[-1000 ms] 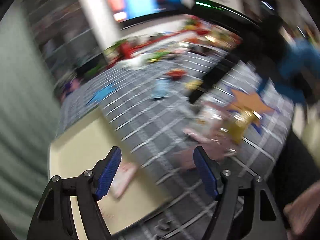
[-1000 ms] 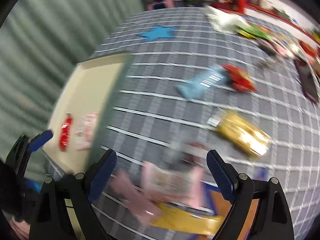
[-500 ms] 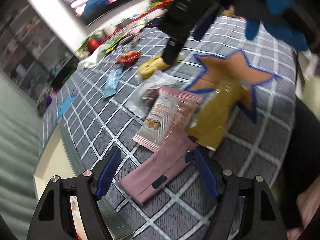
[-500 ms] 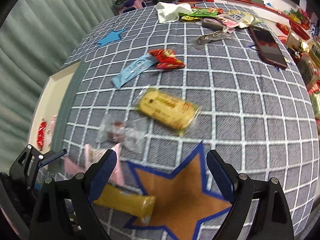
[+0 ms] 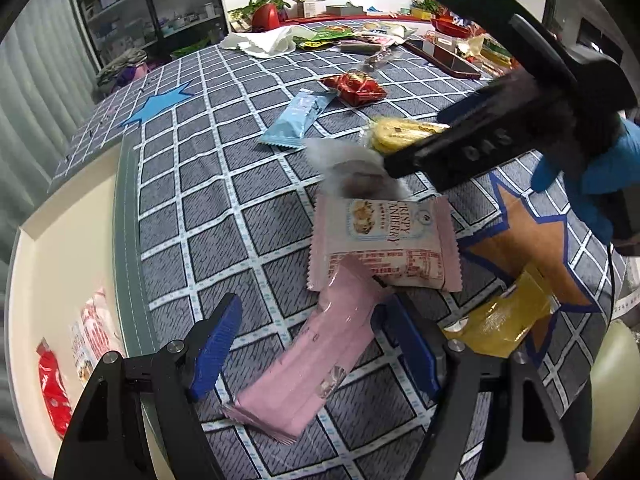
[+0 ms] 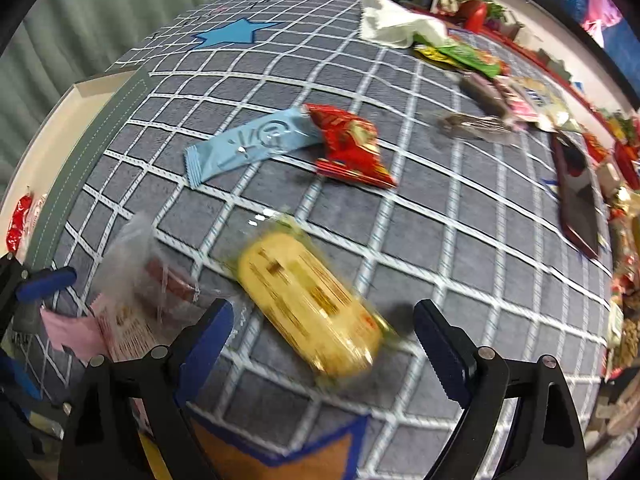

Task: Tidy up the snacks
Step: 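Move left tool to the pink bar while right tool moves to the yellow cake packet, then close left tool on the pink bar while right tool closes on the yellow cake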

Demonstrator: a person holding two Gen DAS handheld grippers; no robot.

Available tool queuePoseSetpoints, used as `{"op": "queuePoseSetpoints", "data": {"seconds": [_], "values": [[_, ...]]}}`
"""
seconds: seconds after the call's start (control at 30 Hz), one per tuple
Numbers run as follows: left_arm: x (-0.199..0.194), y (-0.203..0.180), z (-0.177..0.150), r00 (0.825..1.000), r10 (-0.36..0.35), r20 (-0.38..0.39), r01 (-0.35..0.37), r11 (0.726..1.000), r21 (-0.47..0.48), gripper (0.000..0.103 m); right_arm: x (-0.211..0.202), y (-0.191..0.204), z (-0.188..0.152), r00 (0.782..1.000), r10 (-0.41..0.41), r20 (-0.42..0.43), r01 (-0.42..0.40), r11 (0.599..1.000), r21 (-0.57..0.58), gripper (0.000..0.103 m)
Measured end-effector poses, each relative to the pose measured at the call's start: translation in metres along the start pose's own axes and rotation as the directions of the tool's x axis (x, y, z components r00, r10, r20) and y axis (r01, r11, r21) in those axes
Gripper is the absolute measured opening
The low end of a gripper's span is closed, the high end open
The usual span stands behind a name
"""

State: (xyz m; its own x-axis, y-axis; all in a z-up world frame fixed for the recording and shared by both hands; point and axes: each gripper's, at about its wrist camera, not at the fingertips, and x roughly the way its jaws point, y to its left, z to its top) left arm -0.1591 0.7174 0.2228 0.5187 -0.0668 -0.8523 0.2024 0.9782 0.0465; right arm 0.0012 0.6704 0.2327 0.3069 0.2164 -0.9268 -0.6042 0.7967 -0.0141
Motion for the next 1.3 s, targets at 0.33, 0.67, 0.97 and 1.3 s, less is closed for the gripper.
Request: {"op": "queuePoseSetpoints", "data": {"seconds": [0.33,0.67,0.97,1.3], "values": [[-0.007,-0.018,-0.006,0.997,-0.078,-0.016,0.078,0.997,0.0,0.023,-0.017,-0.016,-0.019,0.999,-0.028,0.02,0.026,0.995,0.094,0.037],[-0.02,0.009,-0.011,0.995,-0.094,-0.019,0.092,0.99,-0.105,0.016,-0.044,-0.044,-0.066,0.99,0.121,0.071,-0.137,0.949,0.285,0.037],[-0.02,0.01,-0.025,0.995,0.035,-0.098,-0.041,0.998,-0.056,0.08,-0.05,-0.033,-0.078,1.0,-0.016,0.023,0.011,0.979,0.206,0.079],[-0.018,0.001,-0.023,0.997,-0.032,-0.069,0.026,0.996,-0.084,0.032,-0.041,-0.025,-0.07,0.997,-0.069,0.022,0.064,0.981,0.183,0.037]]}}
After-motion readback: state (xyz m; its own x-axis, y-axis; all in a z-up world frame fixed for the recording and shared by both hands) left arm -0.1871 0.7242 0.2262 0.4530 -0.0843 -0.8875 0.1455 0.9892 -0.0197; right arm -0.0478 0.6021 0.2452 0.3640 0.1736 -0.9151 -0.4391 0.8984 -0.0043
